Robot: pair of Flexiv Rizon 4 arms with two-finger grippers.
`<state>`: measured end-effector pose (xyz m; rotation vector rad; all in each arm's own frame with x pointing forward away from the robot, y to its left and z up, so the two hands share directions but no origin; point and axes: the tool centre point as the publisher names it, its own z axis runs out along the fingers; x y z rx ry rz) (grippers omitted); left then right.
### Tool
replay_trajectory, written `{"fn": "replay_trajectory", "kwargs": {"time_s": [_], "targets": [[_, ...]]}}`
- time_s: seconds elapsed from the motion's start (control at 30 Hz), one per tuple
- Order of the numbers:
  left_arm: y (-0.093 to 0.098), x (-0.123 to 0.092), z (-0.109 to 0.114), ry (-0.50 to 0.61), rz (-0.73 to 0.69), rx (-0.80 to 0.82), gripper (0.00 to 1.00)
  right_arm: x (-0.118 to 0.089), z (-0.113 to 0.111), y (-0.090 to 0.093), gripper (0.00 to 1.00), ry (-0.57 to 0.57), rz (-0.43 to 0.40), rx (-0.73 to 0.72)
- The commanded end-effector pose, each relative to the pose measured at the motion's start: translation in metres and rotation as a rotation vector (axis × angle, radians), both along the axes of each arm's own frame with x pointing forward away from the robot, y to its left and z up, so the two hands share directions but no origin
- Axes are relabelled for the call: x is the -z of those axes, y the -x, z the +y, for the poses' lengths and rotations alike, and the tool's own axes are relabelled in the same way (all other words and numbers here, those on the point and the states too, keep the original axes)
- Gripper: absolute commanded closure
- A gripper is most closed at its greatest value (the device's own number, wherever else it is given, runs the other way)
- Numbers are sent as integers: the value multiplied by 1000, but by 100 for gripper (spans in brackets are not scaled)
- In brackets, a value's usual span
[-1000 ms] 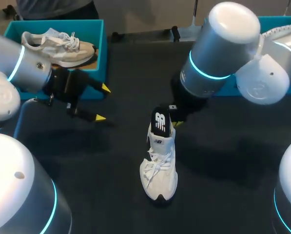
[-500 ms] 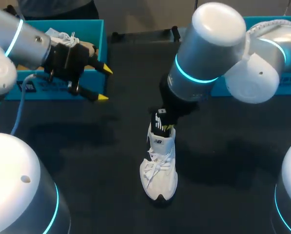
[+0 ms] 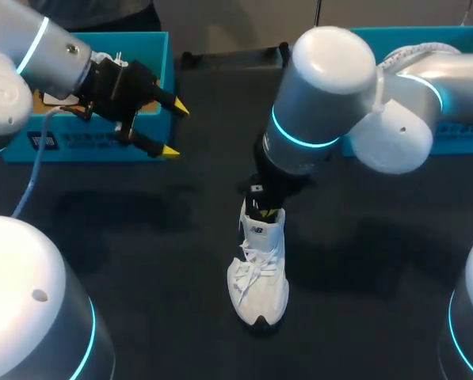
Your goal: Take the shoe out of the shoebox, open the shoe tongue, remove and reinsert the insole, then place the shoe into the shoebox
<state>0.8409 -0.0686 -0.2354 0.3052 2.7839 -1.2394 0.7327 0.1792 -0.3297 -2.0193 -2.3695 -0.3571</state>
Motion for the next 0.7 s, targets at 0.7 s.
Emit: {"fn": "replay_trajectory", "kwargs": {"time_s": [0.7], "targets": [[1, 0, 1, -1, -1, 0, 0, 27, 11, -6, 100, 61, 14, 64]]}}
